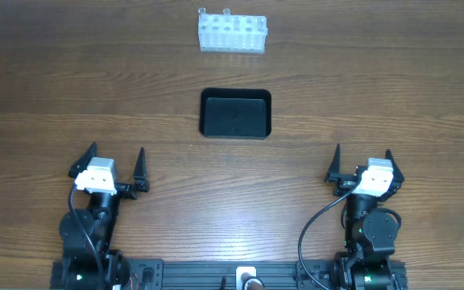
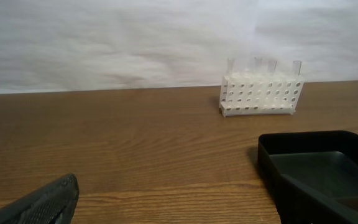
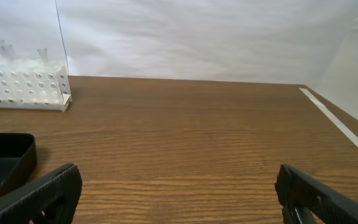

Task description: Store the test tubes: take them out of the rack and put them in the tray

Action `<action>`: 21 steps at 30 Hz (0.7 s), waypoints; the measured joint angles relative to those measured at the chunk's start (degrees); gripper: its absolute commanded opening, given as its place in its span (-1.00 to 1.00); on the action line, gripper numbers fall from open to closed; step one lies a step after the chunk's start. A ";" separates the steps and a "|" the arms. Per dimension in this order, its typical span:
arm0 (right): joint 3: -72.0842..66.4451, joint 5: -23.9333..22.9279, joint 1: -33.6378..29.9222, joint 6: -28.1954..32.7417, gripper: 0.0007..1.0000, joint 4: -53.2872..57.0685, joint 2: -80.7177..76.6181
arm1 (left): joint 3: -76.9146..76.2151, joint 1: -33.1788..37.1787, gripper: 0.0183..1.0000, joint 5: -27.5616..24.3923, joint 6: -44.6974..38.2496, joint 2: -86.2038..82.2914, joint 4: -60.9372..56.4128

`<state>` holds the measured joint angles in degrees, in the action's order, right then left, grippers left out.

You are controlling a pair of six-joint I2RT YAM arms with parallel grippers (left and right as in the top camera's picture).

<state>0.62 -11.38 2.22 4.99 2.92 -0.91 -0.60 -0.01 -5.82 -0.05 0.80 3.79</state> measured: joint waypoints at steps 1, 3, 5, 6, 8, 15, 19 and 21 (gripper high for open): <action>0.00 0.00 0.00 -0.04 0.99 0.00 0.00 | 0.00 0.00 1.00 0.09 0.00 0.00 0.00; 0.00 0.00 0.00 -0.02 0.98 0.00 0.00 | 0.00 -0.02 1.00 0.35 0.00 0.00 0.02; 0.00 0.00 0.00 -0.02 0.99 0.00 0.00 | 0.00 0.00 1.00 0.48 0.00 0.00 0.04; 0.00 -0.02 0.00 -0.02 0.98 0.00 0.00 | 0.00 -0.02 1.00 0.48 0.00 0.00 0.04; 0.00 0.00 0.00 -0.02 0.99 0.00 0.00 | 0.00 0.00 1.00 0.50 0.00 0.00 0.04; 0.00 -0.02 0.00 -0.02 0.98 0.00 0.00 | 0.00 -0.02 1.00 0.59 0.00 0.00 0.04; 0.00 0.00 0.00 -0.02 0.99 0.00 0.00 | 0.00 -0.02 1.00 0.66 0.00 0.00 -0.07; 0.00 0.00 0.00 -0.07 0.98 0.00 0.00 | 0.00 -0.02 1.00 0.61 0.00 0.00 -0.48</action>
<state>0.62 -11.38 2.22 4.93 2.92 -0.91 -0.60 -0.03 -5.21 -0.05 0.80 3.31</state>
